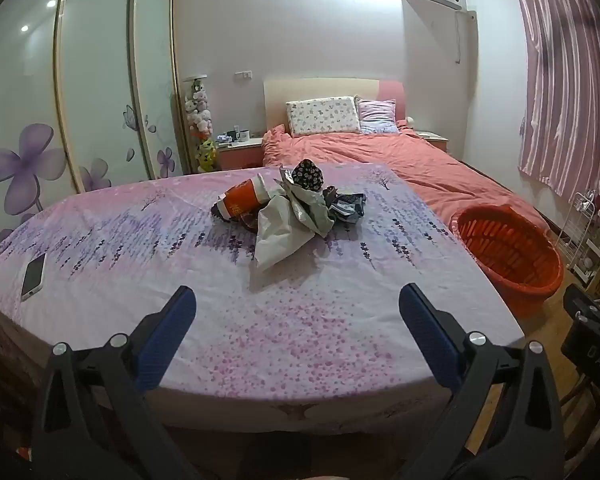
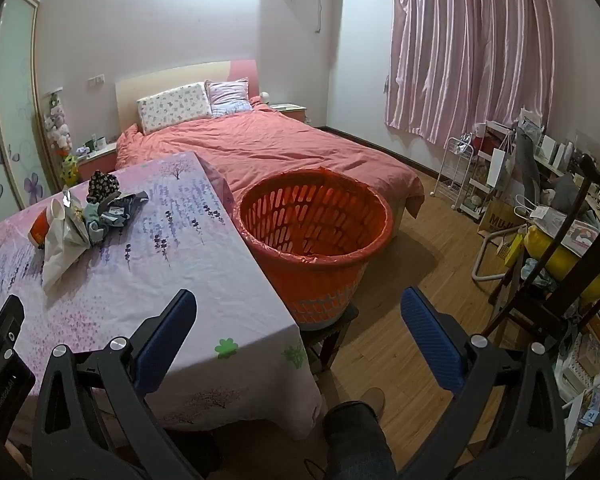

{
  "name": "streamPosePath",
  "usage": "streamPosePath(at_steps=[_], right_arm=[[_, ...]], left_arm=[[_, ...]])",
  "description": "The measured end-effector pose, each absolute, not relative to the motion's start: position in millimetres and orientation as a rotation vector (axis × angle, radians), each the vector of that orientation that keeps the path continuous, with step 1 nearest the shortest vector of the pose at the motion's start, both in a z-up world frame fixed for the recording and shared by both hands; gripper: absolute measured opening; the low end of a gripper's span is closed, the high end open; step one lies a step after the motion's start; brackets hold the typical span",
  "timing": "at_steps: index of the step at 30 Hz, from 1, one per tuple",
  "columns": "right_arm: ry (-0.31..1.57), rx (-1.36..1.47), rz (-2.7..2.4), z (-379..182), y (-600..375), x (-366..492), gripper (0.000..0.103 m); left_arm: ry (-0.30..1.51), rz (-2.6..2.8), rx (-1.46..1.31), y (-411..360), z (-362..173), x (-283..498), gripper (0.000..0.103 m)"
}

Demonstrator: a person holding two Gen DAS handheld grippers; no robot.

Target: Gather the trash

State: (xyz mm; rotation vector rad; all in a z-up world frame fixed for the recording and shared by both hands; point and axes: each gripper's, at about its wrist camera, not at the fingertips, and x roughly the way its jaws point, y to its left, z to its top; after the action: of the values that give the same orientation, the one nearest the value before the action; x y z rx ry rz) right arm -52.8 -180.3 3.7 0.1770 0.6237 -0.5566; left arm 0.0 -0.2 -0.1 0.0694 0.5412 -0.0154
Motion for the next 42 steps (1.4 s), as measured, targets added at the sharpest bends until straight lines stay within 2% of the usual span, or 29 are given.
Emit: streamPosePath(at_steps=[42], right_arm=[[0.625, 0.171, -0.558, 2.8, -178.3, -52.6, 0.101]], left_arm=[[0.552, -0.018, 0.062, 0.1, -0.2, 0.5, 0.1]])
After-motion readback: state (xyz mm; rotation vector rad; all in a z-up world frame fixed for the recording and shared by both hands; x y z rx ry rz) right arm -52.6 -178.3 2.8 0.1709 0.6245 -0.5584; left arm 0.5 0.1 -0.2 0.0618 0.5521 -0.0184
